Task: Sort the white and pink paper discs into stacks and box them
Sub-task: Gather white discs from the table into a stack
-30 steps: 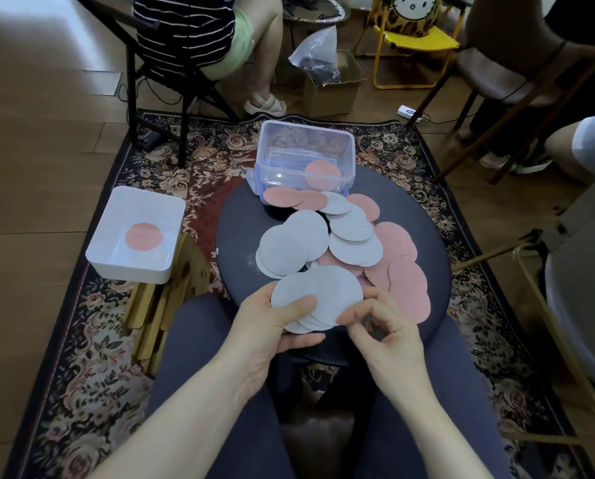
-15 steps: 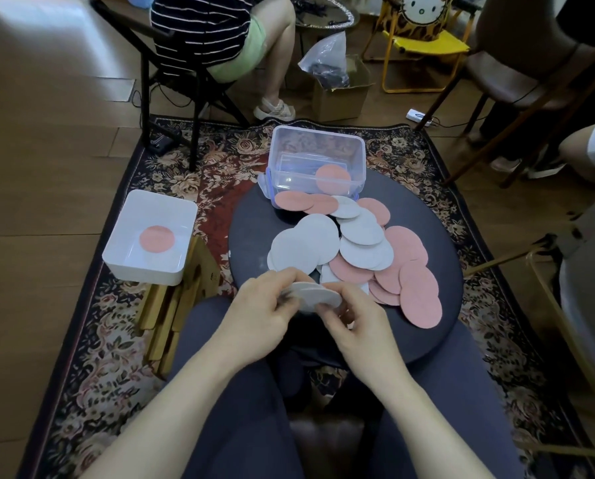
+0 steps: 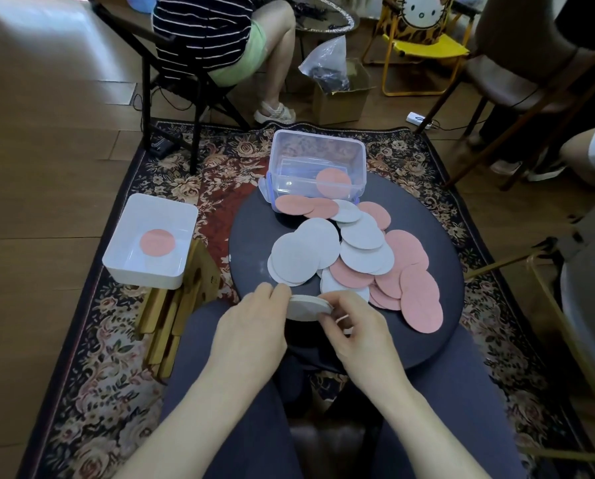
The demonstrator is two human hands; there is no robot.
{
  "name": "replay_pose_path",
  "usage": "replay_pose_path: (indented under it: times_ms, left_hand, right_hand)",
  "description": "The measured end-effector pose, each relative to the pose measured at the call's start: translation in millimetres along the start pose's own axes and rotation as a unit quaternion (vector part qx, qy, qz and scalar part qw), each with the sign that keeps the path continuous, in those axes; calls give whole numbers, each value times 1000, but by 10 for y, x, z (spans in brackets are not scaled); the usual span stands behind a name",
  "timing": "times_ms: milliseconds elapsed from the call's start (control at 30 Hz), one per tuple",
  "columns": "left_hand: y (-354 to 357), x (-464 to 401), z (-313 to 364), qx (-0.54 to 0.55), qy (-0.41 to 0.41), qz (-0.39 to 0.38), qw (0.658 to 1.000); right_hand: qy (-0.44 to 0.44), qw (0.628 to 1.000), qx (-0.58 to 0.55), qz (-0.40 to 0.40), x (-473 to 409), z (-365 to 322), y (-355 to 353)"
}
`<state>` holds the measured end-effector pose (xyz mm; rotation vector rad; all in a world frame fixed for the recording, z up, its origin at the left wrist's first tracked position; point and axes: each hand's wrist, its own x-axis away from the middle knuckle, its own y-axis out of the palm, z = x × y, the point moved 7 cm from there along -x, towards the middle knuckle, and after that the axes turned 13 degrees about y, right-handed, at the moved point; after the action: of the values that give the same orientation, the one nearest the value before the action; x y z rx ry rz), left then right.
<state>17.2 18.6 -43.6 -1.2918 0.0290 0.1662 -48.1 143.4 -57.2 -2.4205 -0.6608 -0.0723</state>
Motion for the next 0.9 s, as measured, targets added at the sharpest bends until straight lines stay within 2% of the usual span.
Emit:
replay_pose_path:
  times_ms: [100,233,400,567,800,900]
  left_hand:
    - [-11,-36,-10,7,0,-2,1000]
    - [57,-9,-4,12,-36,-46,998]
    - [40,-28,-55,57,-59,-13,997]
    - [24,-55,-13,100,-71,1,992]
    - [-219,-437,-57,173,-30,36,984]
    - [-312,-687,-108,266,0,24,964]
  right_hand:
    - [-7,1000,-9,0,25,20,-1]
    - [7,999,-32,-2,50,92,24]
    - [47,993,-100,43,44,173,-42]
    - [62,990,-124,40,-45,143,-102]
    - [53,979,-193,-40,-458,-48,-349]
    - [41,968,-239,-65,-691,-196,-449]
